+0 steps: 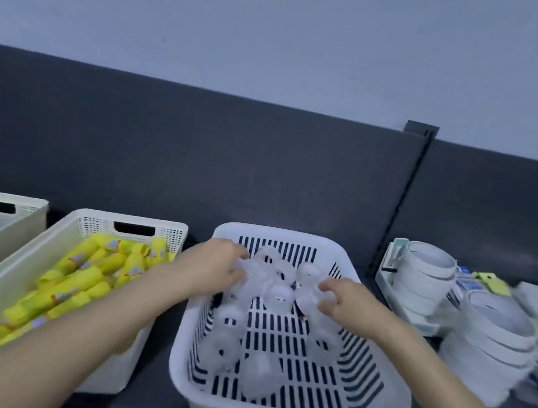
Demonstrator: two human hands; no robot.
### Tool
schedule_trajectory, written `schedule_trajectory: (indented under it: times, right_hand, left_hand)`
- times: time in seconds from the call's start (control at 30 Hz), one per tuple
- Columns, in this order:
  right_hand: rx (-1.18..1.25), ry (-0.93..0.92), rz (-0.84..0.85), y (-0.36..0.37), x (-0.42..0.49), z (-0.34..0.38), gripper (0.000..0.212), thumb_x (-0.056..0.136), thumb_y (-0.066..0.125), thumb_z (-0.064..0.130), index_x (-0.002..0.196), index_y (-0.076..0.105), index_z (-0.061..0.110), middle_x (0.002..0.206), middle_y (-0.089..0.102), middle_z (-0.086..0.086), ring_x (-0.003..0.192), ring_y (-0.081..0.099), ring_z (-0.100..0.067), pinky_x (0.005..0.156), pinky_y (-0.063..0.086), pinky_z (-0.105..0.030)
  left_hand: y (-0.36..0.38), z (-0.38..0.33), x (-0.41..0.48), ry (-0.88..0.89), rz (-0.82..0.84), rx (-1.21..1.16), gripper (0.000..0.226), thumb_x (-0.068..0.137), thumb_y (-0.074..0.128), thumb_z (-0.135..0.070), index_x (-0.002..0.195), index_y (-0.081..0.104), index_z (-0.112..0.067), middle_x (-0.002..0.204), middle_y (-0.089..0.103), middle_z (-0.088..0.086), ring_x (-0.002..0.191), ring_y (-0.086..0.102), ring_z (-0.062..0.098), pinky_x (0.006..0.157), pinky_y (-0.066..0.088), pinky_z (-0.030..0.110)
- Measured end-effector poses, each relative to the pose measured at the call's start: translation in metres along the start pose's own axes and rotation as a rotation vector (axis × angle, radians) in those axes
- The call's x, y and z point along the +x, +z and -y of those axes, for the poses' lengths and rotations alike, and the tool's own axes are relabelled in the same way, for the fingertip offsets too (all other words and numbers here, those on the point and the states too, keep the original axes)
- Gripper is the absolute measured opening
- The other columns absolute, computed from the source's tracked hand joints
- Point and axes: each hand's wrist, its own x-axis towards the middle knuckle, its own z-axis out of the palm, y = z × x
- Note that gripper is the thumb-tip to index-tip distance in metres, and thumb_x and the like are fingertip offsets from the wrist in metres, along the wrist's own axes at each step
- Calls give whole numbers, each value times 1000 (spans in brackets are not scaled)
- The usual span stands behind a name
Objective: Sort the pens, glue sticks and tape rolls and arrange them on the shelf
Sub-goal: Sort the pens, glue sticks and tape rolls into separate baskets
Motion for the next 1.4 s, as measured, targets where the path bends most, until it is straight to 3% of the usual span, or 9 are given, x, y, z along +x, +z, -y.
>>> schedule_trajectory:
  times: [0.23, 0.47, 0.63, 0.8, 0.93, 1.03, 1.13, 1.27, 1.4]
  right_hand:
    - [-224, -40, 46, 18, 28, 2, 53, 90, 50, 27, 138, 33, 17, 137, 38, -9, 122, 39, -28, 97, 39, -35]
    - [-178, -47, 133, 18, 32, 7, 51, 79, 61, 28, 126, 43, 23, 100, 51, 1, 90, 49, -18, 71, 43, -29]
    - [-50, -118, 412, -11, -8, 5, 43, 82, 61, 46, 119, 57, 25, 81, 50, 20, 73, 44, 3, 65, 37, -16]
    - [-73, 28, 118, -3, 35, 10, 24, 87, 52, 16, 98, 61, -4, 100, 64, -18, 90, 62, -29, 78, 53, -36]
    - [-160, 168, 119, 17, 64, 26, 31, 91, 42, 5, 63, 30, 12, 65, 34, -1, 59, 39, -14, 57, 36, -21]
    - [-92, 173, 60, 28, 77, 23, 37, 93, 42, 7, 59, 27, 15, 64, 31, 0, 70, 41, -21, 72, 37, -28]
    - [-105, 169, 44, 32, 77, 20, 37, 91, 44, 7, 59, 27, 16, 62, 32, 0, 58, 39, -18, 62, 39, -28]
    - [-114, 197, 141, 27, 73, 23, 27, 85, 47, 7, 64, 32, 13, 63, 37, 0, 52, 35, -11, 46, 30, -20]
    - [-47, 129, 57, 8, 52, 18, 22, 82, 50, 9, 68, 33, 12, 62, 35, 1, 53, 33, -12, 44, 26, -21]
  left_hand:
    - [27, -25, 31, -31, 327, 93, 80, 81, 66, -35, 145, 19, -30, 141, 32, 2, 127, 41, 25, 102, 40, 38]
    - [23, -22, 36, 3, 277, -37, 49, 81, 63, -16, 122, 38, -25, 95, 53, -3, 86, 51, 20, 74, 44, 34]
    - [1, -18, 4, 203, 608, -308, 52, 84, 65, -25, 133, 45, -27, 132, 48, -13, 115, 44, 3, 96, 36, 18]
    - [-3, 6, 33, 16, 105, 33, 26, 89, 42, -12, 101, 64, -18, 112, 65, 2, 99, 58, 20, 87, 47, 31]
    - [14, 6, 43, 6, 227, 454, 21, 84, 43, -6, 64, 42, -13, 95, 65, 10, 92, 54, 24, 113, 24, 37]
    - [25, 5, 51, -28, 296, 521, 16, 88, 44, -19, 86, 58, -12, 96, 63, 7, 107, 51, 23, 119, 5, 41]
    - [33, -3, 56, -39, 381, 570, 29, 93, 43, -38, 88, 57, -13, 79, 56, 0, 112, 50, 23, 116, 2, 41]
    - [39, -6, 59, -19, 345, 510, 19, 88, 49, -17, 103, 59, -11, 96, 61, 4, 109, 53, 24, 111, 19, 38]
    - [38, -12, 52, -37, 289, 423, 31, 87, 45, -7, 117, 50, -11, 114, 59, 9, 105, 57, 27, 77, 35, 30]
